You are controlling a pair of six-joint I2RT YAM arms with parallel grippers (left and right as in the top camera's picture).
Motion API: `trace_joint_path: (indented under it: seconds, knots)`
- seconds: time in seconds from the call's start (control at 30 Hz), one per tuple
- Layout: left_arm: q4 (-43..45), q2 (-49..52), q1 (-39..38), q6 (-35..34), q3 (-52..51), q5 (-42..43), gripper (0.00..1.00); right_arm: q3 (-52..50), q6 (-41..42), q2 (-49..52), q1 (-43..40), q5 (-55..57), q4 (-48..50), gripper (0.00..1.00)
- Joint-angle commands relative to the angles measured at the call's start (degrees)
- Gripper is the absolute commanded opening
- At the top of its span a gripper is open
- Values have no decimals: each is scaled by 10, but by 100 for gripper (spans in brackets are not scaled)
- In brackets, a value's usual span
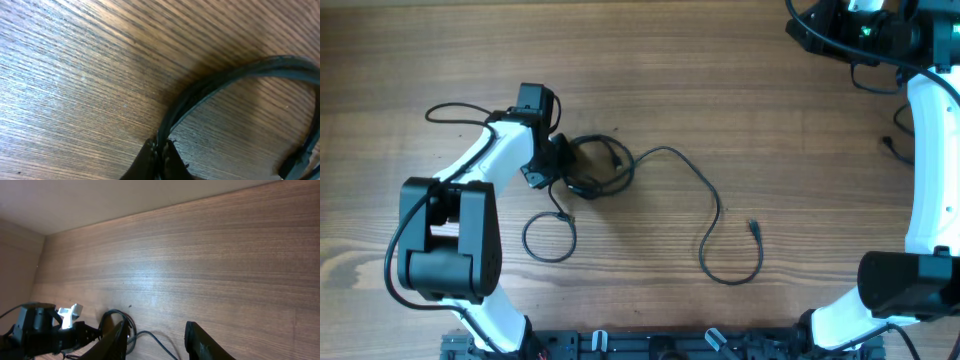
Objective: Untangle cables
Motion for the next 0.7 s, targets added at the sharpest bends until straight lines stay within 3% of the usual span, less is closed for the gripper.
trace_joint_path:
  seconds: [0.0, 0.1, 0.27, 0.37, 0.5, 0.6, 0.67]
  knots:
    - [6, -10, -1, -3, 0, 1, 4, 2, -10, 7, 7, 3, -3, 39]
    - [-26, -79, 0, 10, 42, 8, 4, 2, -10, 7, 23, 3, -2, 39]
    - [-14, -267, 0, 0, 72, 157, 4, 2, -12, 8, 63, 4, 13, 39]
    - [-14, -341, 0, -12, 72, 186, 4, 2, -13, 8, 85, 3, 24, 39]
    - [8, -368, 17, -12, 72, 302, 4, 2, -98, 8, 115, -96, 25, 40]
    - [37, -366, 45, -24, 72, 346, 4, 2, -101, 8, 132, -102, 20, 40]
    - [108, -366, 81, -62, 72, 407, 4, 2, -100, 8, 137, -102, 11, 40]
